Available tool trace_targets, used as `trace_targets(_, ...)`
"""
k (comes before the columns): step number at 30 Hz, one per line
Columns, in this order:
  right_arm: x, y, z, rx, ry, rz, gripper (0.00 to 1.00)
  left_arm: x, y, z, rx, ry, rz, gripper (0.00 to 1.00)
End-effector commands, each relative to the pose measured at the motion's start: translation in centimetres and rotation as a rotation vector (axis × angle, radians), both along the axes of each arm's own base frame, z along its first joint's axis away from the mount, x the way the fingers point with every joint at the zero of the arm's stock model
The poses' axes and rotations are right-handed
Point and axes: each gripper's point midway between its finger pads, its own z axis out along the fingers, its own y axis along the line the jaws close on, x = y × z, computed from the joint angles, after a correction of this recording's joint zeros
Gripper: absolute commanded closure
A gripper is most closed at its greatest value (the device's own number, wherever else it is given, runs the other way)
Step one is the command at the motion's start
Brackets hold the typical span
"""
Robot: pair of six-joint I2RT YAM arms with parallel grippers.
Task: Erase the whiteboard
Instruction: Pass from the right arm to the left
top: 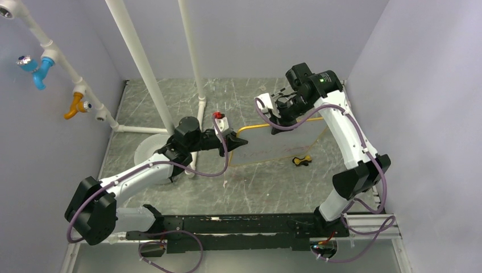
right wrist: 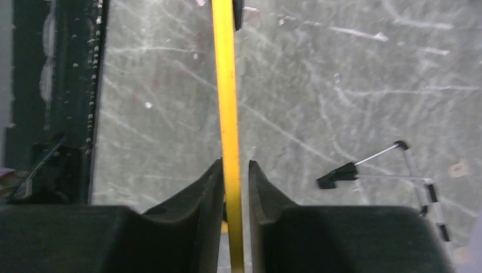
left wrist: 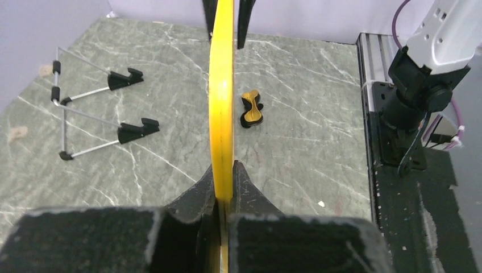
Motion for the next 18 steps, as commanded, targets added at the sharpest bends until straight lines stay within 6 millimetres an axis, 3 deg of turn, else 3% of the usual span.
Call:
trace_targets(1,2.6,2.4,3.7,0.142,-0.056,-0.091,0.56,0.3,0.3,0.8,-0.017,0.096,0.075,1.0)
trace_targets(5,5.1,2.0,10.8,0.331,-0.135,-0.236,0.21,0.7,1.7,1.1,-0.086,0.155,0.194,1.0)
trace_targets(8,5.0,0.2,15.2,0.459,-0.19,-0.276,0.1,0.8,2.5,0.7,-0.118,0.222,0.254,1.0)
trace_targets(10,4.0,-0.6,16.4,0.49,-0.207,-0.291,0.04,0.7,2.8,0.5,-0.127,0.258,0.276,1.0)
trace_targets(13,1.8,-2.2,16.6,0.519,-0.224,-0.353,0.0,0.9,3.4,0.5,-0.148,0.284,0.321,1.0)
trace_targets(18,-1.1,-5.0,8.0,0.428,-0.126,-0.506,0.0,1.2,4.5,0.9,-0.195,0.286,0.386,1.0)
